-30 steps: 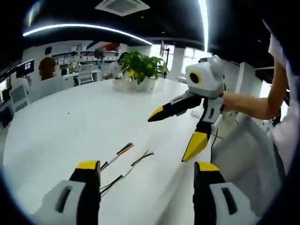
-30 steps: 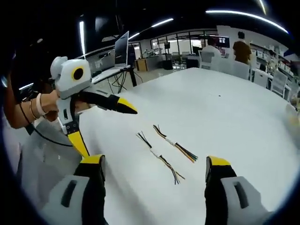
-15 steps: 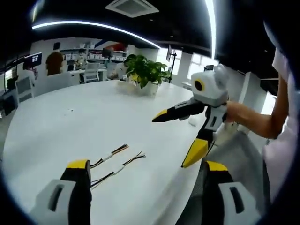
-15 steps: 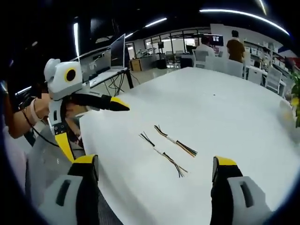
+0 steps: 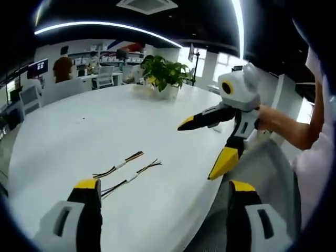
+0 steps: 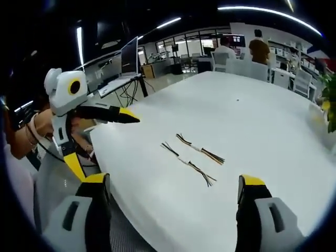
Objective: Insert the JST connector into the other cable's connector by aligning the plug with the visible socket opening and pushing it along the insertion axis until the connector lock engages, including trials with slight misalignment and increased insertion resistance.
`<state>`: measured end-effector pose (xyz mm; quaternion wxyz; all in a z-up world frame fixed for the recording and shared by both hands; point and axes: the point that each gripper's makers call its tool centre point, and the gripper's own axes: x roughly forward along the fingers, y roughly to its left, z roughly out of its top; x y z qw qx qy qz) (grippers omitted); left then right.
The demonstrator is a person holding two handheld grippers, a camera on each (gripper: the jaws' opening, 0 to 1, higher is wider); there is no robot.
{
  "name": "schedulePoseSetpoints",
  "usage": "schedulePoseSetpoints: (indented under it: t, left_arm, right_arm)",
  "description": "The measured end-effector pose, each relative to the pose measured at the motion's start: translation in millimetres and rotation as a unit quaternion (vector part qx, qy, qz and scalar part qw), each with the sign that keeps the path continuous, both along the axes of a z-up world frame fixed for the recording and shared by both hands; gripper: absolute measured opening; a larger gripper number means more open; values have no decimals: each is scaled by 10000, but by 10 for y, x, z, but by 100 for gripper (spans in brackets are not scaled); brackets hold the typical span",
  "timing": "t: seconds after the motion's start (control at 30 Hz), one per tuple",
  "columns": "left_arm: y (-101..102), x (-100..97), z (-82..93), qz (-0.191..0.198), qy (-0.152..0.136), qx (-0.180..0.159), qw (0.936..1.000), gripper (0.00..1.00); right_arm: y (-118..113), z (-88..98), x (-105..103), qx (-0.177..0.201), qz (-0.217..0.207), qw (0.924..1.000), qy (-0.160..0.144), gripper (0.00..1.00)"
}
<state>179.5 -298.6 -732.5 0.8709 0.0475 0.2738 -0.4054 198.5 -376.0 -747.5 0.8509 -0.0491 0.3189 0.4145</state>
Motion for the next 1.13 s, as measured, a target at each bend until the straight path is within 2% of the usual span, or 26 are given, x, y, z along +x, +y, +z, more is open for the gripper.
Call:
schedulePoseSetpoints:
  t: [0.67, 0.87, 1.13]
  left_arm:
    - [109, -200, -210, 245, 413, 64, 9988, 99]
    - [99, -228, -232, 237, 353, 63, 9991, 99]
    - [102, -291, -326, 292, 465, 13, 9985, 99]
  right_arm:
    - [-82, -108, -205, -41, -221, 9995, 233, 100]
    - [-33, -102, -222, 68, -182, 9996, 204, 99]
    - [-20, -168, -270, 112, -187, 9994, 258, 98]
